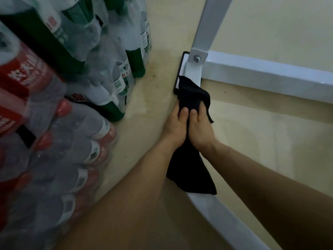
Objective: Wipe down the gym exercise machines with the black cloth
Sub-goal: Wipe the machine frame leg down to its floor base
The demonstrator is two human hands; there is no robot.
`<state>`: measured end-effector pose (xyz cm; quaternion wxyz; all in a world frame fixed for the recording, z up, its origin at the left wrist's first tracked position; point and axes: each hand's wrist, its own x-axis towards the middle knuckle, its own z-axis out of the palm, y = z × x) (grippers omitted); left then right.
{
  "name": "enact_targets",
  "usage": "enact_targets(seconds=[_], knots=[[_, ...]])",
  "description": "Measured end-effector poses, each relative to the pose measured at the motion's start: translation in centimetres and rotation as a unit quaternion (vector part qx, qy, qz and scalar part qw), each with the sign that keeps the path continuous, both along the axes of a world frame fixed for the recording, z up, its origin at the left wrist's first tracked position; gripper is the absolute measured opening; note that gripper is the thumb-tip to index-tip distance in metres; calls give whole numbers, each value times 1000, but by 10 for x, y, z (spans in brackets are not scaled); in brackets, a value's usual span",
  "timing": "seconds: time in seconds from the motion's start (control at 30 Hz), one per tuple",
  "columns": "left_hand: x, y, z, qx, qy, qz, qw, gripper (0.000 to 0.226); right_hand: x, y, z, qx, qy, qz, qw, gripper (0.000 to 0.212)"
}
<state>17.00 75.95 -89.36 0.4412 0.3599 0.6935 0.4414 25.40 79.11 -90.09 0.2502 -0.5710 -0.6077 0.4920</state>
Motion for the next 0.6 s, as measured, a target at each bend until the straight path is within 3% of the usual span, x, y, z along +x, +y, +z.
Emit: enact_targets(seconds=[0.2,0.3,0.6], knots=[[-22,86,-4,-4,53,-12,999,39,-25,78,-8,40,-5,-32,999,46],[-29,100,-7,12,30,-10,999,37,-28,97,-8,49,-13,-15,999,44],[5,-11,8,-19,2,11,1000,41,9,-5,7,5,-9,55,998,53]])
